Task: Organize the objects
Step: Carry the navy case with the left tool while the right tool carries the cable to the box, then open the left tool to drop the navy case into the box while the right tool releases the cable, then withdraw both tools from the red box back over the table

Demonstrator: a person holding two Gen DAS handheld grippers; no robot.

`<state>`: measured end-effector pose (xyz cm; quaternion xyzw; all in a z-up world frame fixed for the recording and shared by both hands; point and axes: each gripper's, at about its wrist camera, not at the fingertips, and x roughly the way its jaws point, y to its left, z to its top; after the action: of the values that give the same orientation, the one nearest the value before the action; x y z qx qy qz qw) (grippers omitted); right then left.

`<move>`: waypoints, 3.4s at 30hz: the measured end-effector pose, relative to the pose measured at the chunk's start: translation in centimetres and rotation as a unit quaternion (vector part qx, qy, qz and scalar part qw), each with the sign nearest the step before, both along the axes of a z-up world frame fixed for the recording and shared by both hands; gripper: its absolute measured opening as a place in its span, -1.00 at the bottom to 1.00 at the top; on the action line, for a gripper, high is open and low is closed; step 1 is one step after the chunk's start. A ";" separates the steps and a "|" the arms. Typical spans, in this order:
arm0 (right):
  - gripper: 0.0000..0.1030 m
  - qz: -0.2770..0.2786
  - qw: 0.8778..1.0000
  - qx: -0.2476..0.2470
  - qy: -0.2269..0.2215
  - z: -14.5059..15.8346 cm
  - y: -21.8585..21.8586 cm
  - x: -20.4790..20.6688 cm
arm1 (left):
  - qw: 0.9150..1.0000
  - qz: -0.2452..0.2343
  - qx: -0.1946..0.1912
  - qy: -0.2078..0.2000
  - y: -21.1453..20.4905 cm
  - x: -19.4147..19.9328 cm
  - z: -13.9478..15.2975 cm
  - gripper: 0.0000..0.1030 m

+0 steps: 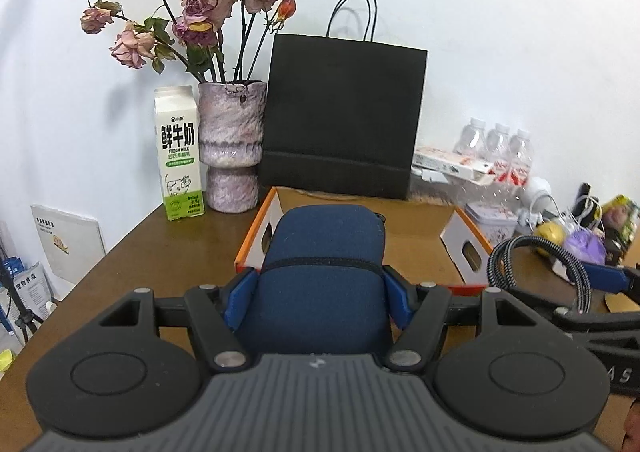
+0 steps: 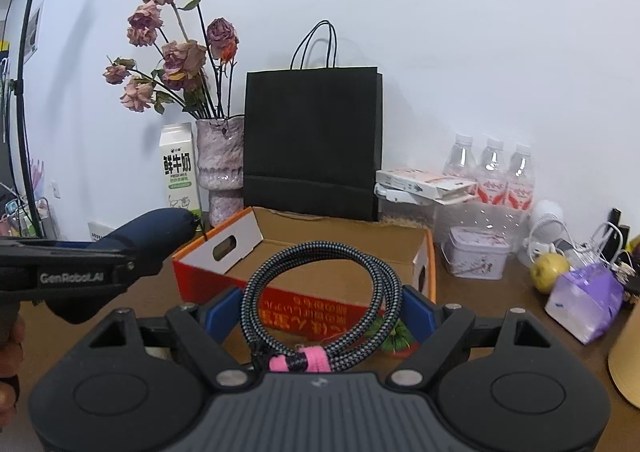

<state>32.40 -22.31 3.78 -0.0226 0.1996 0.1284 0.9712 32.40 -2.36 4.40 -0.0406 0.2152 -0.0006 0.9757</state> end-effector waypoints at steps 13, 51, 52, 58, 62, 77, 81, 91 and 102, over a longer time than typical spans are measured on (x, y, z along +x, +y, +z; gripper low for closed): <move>0.62 -0.024 0.999 -0.002 0.036 -1.0 1.3 8.2 | 1.000 0.017 -0.008 -0.015 0.4 7.1 0.1 0.30; 0.62 -0.105 0.990 -0.027 0.090 -7.3 1.8 21.9 | 0.998 0.030 0.050 -0.025 -1.3 20.4 -3.5 0.30; 0.62 -0.105 0.990 -0.026 0.091 -7.4 1.8 22.0 | 0.998 0.028 0.051 -0.025 -1.3 20.5 -3.5 0.30; 0.67 -0.110 0.989 -0.025 0.101 -7.9 1.6 22.5 | 0.997 0.018 0.065 -0.044 -1.9 20.1 -3.1 0.89; 0.91 -0.119 0.988 -0.027 0.097 -8.0 1.3 22.5 | 0.996 0.010 0.073 -0.044 -2.3 19.8 -2.8 1.00; 1.00 -0.118 0.989 -0.032 0.085 -7.3 1.1 21.7 | 0.999 0.013 0.047 -0.019 -1.4 19.7 -2.7 1.00; 1.00 -0.117 0.989 -0.034 0.083 -6.9 1.1 21.3 | 0.999 0.012 0.041 -0.017 -1.2 19.3 -2.3 1.00; 1.00 -0.110 0.990 -0.038 0.075 -5.0 1.2 19.1 | 1.000 0.009 0.016 -0.017 0.0 17.2 -1.2 1.00; 1.00 -0.092 0.993 -0.038 0.064 -2.6 2.0 15.1 | 1.000 0.000 -0.004 -0.018 1.7 12.7 0.1 1.00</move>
<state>47.54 -20.26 1.16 -0.0327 0.2671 0.0318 0.9626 45.09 -0.66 4.45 -0.0442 0.1974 -0.0023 0.9793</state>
